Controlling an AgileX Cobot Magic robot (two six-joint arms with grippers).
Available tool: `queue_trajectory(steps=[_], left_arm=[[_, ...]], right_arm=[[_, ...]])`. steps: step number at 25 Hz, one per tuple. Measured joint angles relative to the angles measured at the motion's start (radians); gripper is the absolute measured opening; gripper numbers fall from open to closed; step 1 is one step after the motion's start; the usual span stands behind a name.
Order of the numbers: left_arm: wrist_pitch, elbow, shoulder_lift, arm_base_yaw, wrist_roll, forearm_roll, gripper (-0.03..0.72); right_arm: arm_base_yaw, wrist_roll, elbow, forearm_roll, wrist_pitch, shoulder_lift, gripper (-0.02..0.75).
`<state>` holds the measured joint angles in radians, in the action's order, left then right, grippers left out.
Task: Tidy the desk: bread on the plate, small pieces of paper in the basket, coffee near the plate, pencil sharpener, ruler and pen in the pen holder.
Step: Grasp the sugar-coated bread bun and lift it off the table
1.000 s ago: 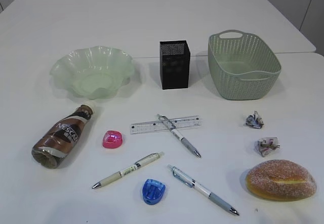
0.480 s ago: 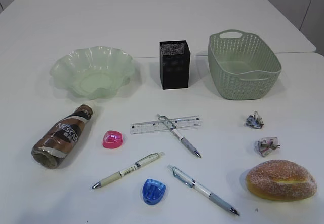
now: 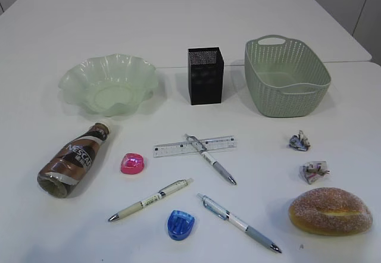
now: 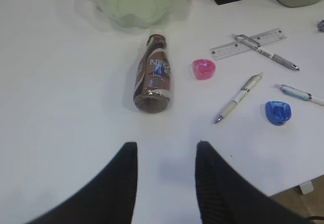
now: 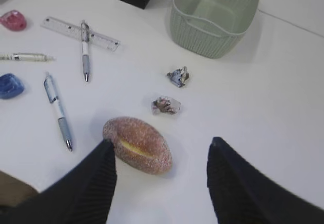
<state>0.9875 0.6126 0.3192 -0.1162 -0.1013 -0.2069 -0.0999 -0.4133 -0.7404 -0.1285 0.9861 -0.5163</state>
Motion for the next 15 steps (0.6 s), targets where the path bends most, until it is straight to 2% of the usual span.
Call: queue_trajectory(steps=[4, 8, 15], left_arm=[[-0.001, 0.0, 0.0, 0.0, 0.0, -0.006, 0.267], [-0.002, 0.0, 0.0, 0.0, 0.0, -0.01, 0.267], [-0.003, 0.0, 0.0, 0.0, 0.0, -0.013, 0.267]], right_arm=[[-0.009, -0.031, -0.002, -0.002, 0.033, -0.022, 0.458], [-0.009, -0.175, -0.002, -0.054, 0.128, -0.051, 0.458], [-0.009, -0.248, -0.002, -0.074, 0.159, -0.057, 0.458]])
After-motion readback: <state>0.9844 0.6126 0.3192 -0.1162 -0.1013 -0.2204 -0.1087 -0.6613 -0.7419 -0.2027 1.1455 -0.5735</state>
